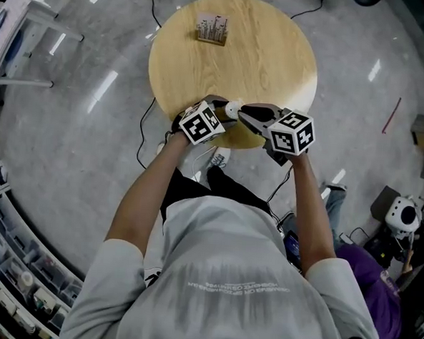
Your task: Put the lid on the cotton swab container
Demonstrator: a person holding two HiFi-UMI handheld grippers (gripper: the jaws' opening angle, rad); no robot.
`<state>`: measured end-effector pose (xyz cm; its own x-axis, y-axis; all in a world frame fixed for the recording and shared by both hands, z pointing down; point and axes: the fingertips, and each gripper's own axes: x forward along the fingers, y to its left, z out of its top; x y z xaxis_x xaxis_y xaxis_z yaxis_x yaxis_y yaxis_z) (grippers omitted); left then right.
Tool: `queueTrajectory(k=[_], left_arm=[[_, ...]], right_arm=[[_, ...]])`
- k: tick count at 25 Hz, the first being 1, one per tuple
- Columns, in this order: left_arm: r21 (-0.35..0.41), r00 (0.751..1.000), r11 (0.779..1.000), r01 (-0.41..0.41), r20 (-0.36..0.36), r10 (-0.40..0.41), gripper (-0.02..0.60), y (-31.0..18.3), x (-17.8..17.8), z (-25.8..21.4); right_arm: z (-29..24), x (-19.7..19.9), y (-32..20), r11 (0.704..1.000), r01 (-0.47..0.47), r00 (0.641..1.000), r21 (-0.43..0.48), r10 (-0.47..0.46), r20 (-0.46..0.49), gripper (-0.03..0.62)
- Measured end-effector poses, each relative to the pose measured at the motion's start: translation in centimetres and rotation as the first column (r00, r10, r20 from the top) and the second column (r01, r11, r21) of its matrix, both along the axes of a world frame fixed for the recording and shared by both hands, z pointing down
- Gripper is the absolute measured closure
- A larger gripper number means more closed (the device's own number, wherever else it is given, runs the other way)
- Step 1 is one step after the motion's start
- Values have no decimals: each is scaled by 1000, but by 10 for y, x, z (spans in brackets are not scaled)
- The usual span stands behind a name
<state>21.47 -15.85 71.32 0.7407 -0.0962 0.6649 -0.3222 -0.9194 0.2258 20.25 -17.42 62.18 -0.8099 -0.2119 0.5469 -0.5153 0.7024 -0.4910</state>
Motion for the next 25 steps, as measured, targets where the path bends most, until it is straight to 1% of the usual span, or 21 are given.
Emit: queueTrajectory(k=[3, 7, 12, 15, 18, 23, 25], left_arm=[[-6, 1000, 1000, 6, -5, -6, 322, 0, -1, 0], [3, 1000, 1000, -10, 2, 10, 322, 2, 0, 0], [10, 1000, 1000, -16, 5, 16, 322, 3, 1, -1], [10, 1000, 1000, -16, 3, 16, 321, 4, 2, 0], [12, 1000, 1000, -15, 2, 15, 319, 4, 2, 0], [10, 1000, 1000, -15, 4, 15, 318, 5, 3, -1], [9, 1000, 1000, -18, 3, 18, 318, 6, 5, -3]], right_arm=[[5, -8, 1, 999, 23, 1000, -24, -23, -4, 508], [16, -14, 7, 997, 50, 998, -53, -52, -26, 511], [21, -16, 6, 997, 36, 998, -68, -39, -39, 523], [25, -15, 5, 998, 41, 996, -55, -45, -74, 536], [29, -17, 6, 998, 61, 991, -17, -63, -120, 546], [29, -25, 11, 998, 70, 990, -10, -71, -124, 565], [28, -24, 12, 998, 68, 988, 2, -67, -140, 566]])
